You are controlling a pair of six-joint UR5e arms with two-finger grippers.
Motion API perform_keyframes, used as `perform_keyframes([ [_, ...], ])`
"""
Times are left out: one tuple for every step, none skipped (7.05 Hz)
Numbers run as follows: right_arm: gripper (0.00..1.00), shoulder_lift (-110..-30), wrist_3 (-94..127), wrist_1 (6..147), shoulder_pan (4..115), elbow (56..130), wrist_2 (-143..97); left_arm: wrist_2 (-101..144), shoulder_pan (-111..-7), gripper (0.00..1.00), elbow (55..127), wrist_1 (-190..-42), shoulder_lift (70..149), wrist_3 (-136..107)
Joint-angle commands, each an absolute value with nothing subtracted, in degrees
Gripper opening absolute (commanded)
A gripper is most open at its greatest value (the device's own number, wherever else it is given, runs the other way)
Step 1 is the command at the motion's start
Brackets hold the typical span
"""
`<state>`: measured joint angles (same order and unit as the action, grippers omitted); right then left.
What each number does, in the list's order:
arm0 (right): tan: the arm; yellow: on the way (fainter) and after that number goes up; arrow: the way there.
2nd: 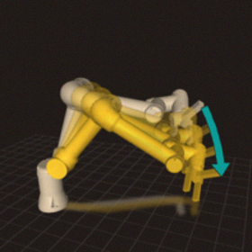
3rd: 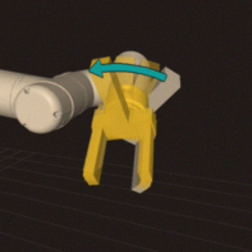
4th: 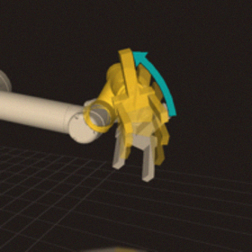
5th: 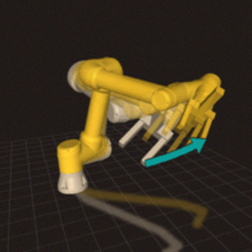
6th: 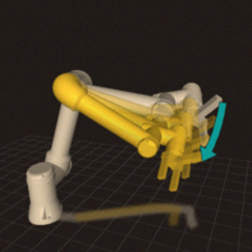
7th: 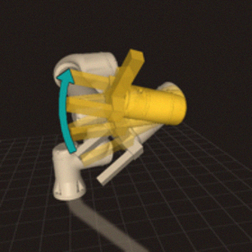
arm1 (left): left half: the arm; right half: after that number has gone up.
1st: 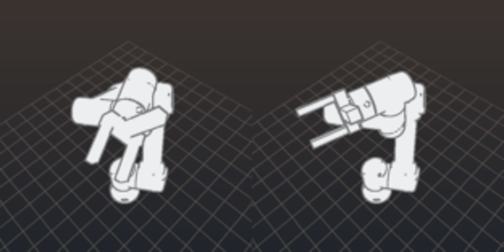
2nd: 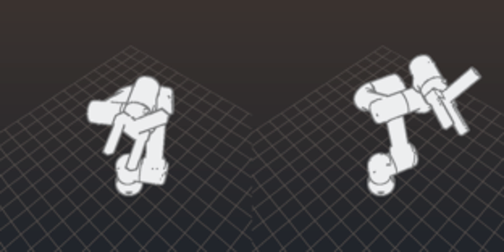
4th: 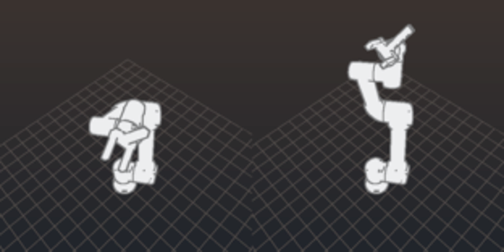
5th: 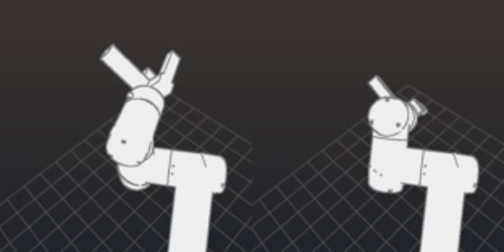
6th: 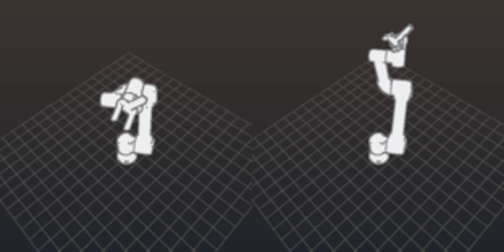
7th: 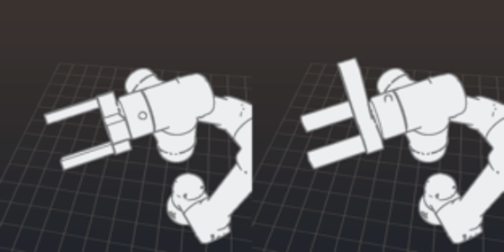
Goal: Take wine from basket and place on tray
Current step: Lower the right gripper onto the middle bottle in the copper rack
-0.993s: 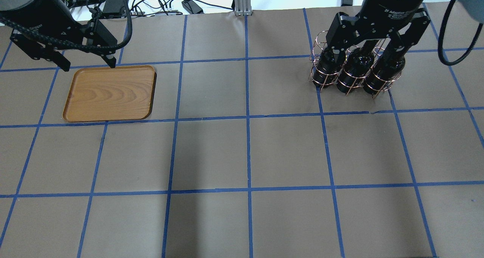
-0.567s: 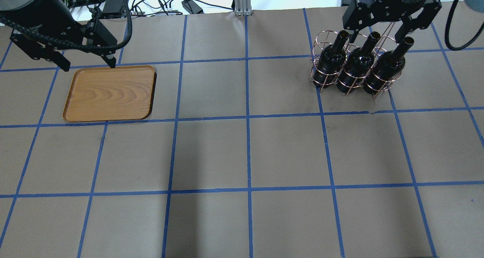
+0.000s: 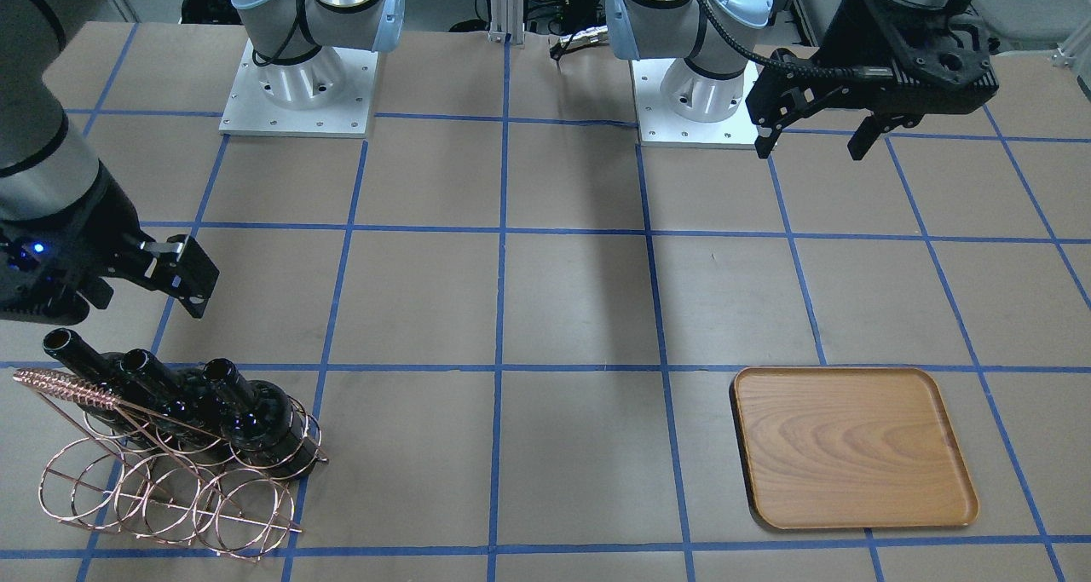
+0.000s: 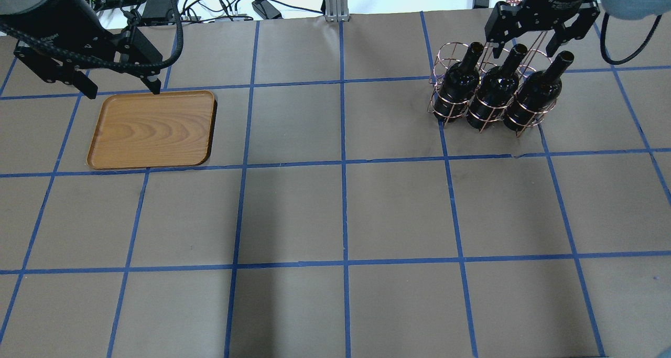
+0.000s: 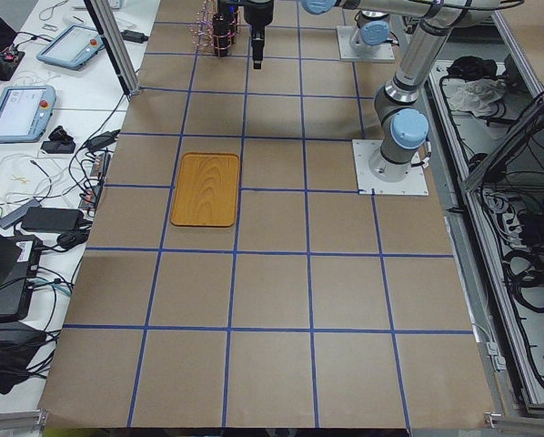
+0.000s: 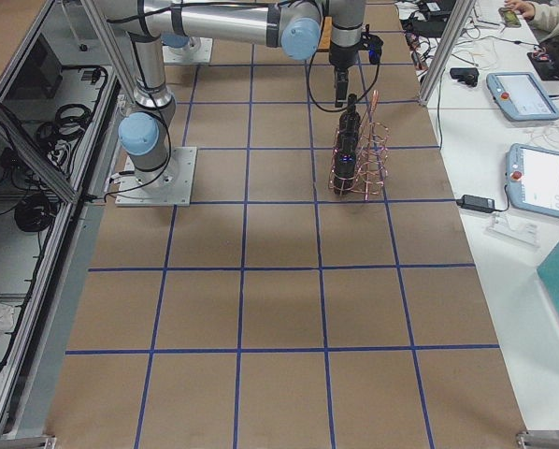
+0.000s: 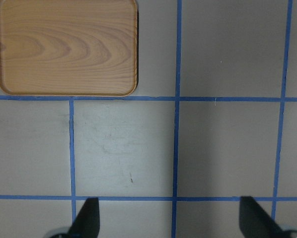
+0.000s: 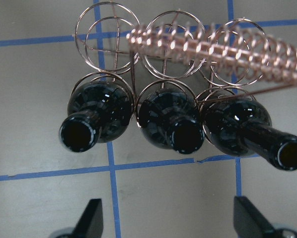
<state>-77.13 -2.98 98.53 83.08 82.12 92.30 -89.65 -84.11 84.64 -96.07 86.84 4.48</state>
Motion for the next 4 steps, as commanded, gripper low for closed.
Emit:
perform_keyframes([
  [0.92, -74.10, -4.83, 101.07, 81.65, 82.35, 92.11, -89.65, -84.11, 1.00, 84.64, -96.06, 86.84, 4.48],
  [0.92, -73.66, -4.83, 104.03, 81.56, 83.40, 92.02, -89.65, -84.11, 1.00, 84.64, -96.06, 86.84, 4.48],
  [0.92, -73.65, -4.75, 106.06, 81.65, 85.06, 91.76, -89.65, -84.11, 1.00, 84.64, -96.06, 86.84, 4.57],
  [0.91, -73.65, -4.83, 107.39, 81.65, 85.51, 91.67, -89.65, -84.11, 1.00, 84.64, -96.06, 86.84, 4.57],
])
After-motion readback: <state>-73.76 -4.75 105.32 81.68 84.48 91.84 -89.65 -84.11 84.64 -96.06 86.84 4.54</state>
